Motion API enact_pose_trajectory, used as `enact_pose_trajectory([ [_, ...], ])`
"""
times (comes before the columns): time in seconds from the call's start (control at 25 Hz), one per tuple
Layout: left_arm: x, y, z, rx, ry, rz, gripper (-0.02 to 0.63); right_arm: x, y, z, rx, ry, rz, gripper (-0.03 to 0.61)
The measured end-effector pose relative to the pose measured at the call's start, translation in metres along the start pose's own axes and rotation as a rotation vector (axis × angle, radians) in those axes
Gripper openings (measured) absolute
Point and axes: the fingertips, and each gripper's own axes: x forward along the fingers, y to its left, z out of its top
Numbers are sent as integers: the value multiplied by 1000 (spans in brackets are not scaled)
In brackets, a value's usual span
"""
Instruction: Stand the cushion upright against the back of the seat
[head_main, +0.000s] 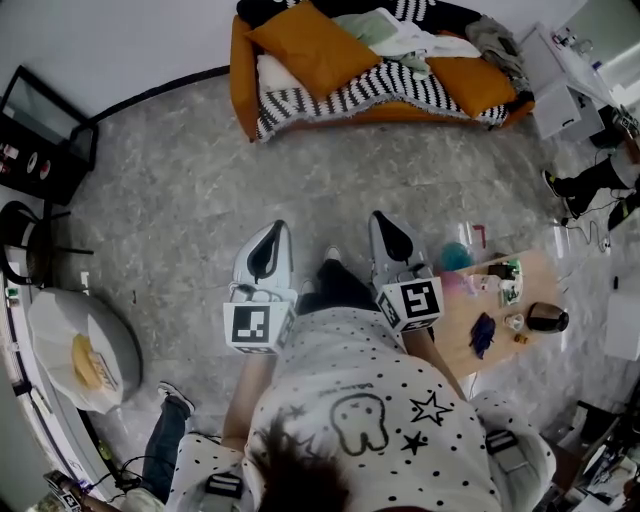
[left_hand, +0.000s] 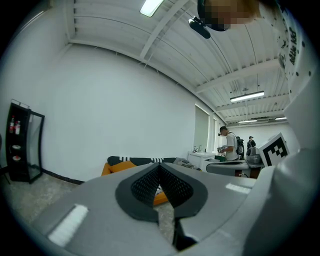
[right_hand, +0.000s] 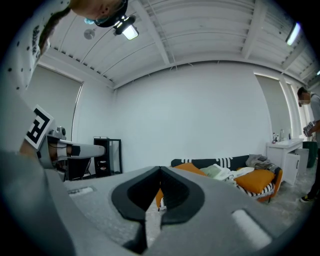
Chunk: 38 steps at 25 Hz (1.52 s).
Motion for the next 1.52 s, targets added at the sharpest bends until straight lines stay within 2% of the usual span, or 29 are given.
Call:
enact_pose_trajectory([
  [0.24, 41, -4, 15, -13, -22, 21, -3, 25, -33, 8, -4, 2, 23, -2],
  [0.56, 87, -9, 12, -37, -21, 25, -3, 58, -70, 16, -23, 17, 49, -2],
  [1.08, 152, -18, 17, -11, -31, 5, -3, 87, -122, 19, -20, -2, 26, -2],
  [1.52, 177, -5, 19, -10, -17, 12, -3, 112, -130, 18, 2, 5, 33, -2],
])
